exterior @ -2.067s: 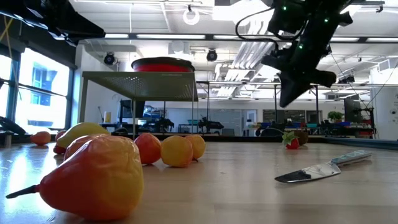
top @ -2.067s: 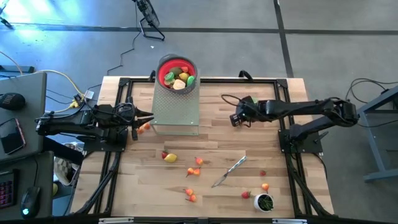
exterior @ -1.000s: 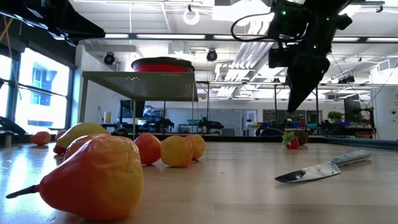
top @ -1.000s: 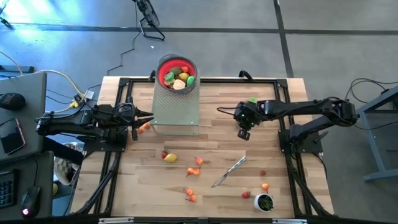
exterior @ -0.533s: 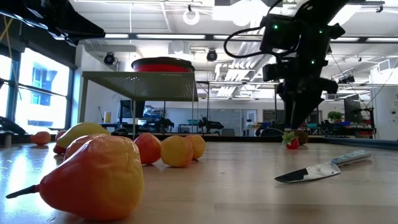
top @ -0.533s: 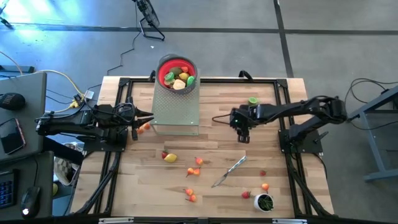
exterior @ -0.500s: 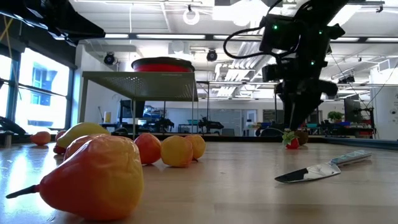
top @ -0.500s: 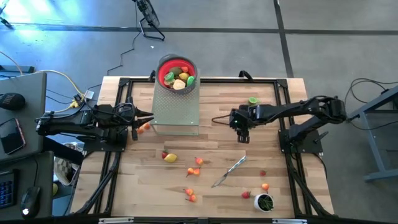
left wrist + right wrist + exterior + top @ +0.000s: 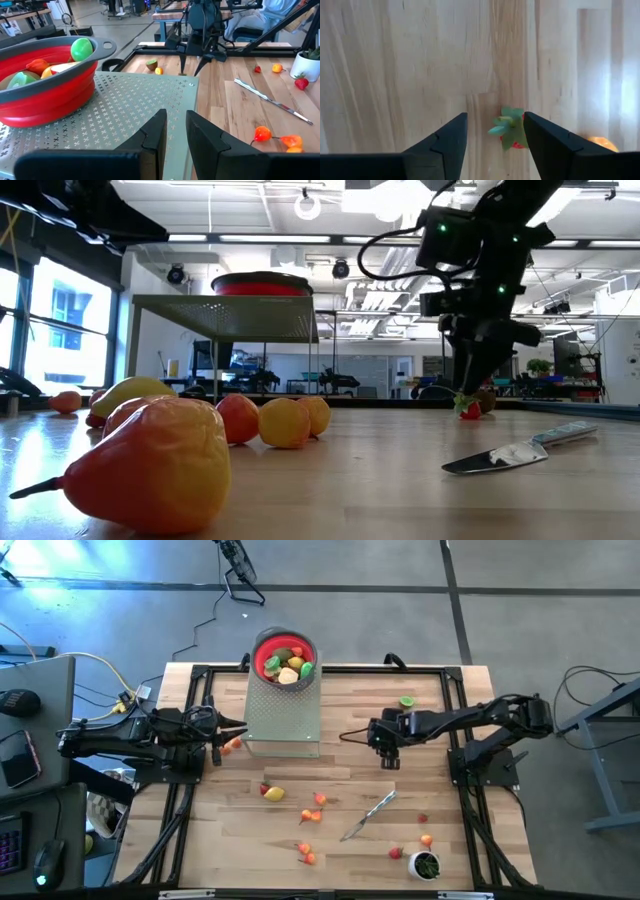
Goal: Pick & Place Fruit
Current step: Put the strawberry into the red strainer on the shelf
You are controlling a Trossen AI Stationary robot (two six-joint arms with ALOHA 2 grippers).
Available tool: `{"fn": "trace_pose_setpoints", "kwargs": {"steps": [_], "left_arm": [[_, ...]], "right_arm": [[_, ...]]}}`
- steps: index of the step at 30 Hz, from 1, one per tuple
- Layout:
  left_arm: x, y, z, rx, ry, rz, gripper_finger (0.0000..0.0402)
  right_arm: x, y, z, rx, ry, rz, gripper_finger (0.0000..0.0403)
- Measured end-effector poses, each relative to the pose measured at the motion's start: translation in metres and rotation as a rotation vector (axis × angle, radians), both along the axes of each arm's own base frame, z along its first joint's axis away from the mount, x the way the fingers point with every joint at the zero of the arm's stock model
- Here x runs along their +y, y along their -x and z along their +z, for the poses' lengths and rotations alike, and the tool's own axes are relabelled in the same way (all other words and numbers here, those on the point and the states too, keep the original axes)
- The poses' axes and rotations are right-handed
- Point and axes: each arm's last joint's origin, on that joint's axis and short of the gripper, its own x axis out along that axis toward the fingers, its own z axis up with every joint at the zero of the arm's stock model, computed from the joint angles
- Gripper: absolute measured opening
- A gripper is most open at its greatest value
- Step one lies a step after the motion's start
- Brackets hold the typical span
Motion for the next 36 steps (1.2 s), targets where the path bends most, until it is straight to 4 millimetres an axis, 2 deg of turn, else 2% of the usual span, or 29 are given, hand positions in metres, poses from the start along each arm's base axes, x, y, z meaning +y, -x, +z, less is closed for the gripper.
{"fn": "trace_pose_setpoints", "kwargs": {"steps": [7, 12, 23, 27, 36], "left_arm": [[0.0, 0.0, -0.001, 0.011, 0.0, 0.0, 0.0067], [0.0, 0.0, -0.001, 0.011, 0.0, 0.0, 0.0067], [0.0, 0.0, -0.001, 0.011, 0.0, 0.0, 0.0067], [0.0, 0.0, -0.001, 0.011, 0.0, 0.0, 0.0067], [0.0, 0.0, -0.001, 0.01, 0.001, 0.001, 0.0067]], "right_arm": [[0.0, 0.009, -0.015, -0.001, 0.029, -0.046, 0.0188], [-0.001, 0.005, -0.015, -0.055, 0.04, -0.067, 0.0188], [-0.001, 0.006, -0.015, -0.043, 0.04, -0.063, 0.0186], [-0.001, 0.006, -0.015, -0.043, 0.039, -0.066, 0.0163], [-0.001, 0.006, -0.015, -0.043, 0.044, -0.072, 0.0072]]}}
